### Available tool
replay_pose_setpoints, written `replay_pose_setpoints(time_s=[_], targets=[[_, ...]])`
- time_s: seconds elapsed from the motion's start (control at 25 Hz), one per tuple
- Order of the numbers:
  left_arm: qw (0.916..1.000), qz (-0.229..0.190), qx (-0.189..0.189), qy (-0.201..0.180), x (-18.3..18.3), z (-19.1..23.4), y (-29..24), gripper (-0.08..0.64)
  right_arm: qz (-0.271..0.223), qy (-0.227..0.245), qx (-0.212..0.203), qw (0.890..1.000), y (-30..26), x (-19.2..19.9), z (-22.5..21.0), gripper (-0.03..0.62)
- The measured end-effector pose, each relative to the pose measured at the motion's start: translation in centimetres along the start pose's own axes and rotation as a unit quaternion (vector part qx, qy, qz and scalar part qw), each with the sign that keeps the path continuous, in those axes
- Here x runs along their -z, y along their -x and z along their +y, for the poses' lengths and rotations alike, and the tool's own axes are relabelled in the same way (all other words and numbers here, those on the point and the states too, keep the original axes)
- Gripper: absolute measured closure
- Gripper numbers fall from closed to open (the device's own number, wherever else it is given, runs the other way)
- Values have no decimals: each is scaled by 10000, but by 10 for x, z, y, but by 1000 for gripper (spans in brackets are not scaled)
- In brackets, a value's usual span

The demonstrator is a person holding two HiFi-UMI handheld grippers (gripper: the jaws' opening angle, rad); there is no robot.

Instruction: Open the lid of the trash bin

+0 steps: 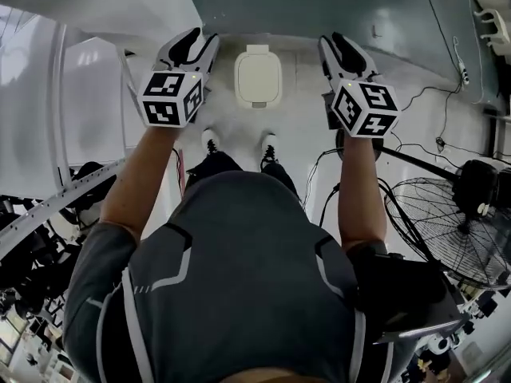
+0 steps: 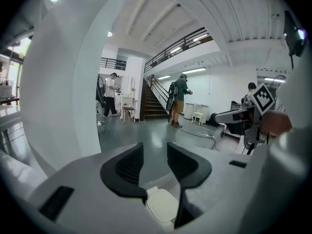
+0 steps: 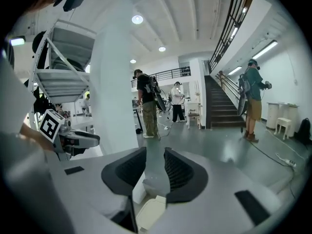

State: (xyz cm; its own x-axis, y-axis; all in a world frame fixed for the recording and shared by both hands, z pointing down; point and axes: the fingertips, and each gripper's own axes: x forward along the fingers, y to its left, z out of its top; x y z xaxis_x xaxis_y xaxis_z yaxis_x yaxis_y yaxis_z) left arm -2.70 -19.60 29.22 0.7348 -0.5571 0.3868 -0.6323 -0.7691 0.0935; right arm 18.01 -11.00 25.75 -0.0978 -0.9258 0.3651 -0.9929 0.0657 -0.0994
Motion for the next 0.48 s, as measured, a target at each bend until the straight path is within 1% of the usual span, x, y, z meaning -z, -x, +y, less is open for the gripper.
replay_pose_setpoints(time_s=[0.08,0.2,0.28,0.4,0.48], targets=[[9998,196,38,72,22,0,-9,391,157,-78,4,9998,-9,21,-4,437],[9984,405,71,390,52,2,-12,380,429,-201,9,9989,-24,59,-6,419],[9976,357,13,585,62,7,-10,380,607,-268,0,9978,-35,84,-7,402],[9973,265,-27,680,70,13,-7,384,898,-328,1,9954,-53,122,-8,369],[9969,291,-21,732,77,16,-5,427,1132,-389,-7,9928,-64,148,-7,356]])
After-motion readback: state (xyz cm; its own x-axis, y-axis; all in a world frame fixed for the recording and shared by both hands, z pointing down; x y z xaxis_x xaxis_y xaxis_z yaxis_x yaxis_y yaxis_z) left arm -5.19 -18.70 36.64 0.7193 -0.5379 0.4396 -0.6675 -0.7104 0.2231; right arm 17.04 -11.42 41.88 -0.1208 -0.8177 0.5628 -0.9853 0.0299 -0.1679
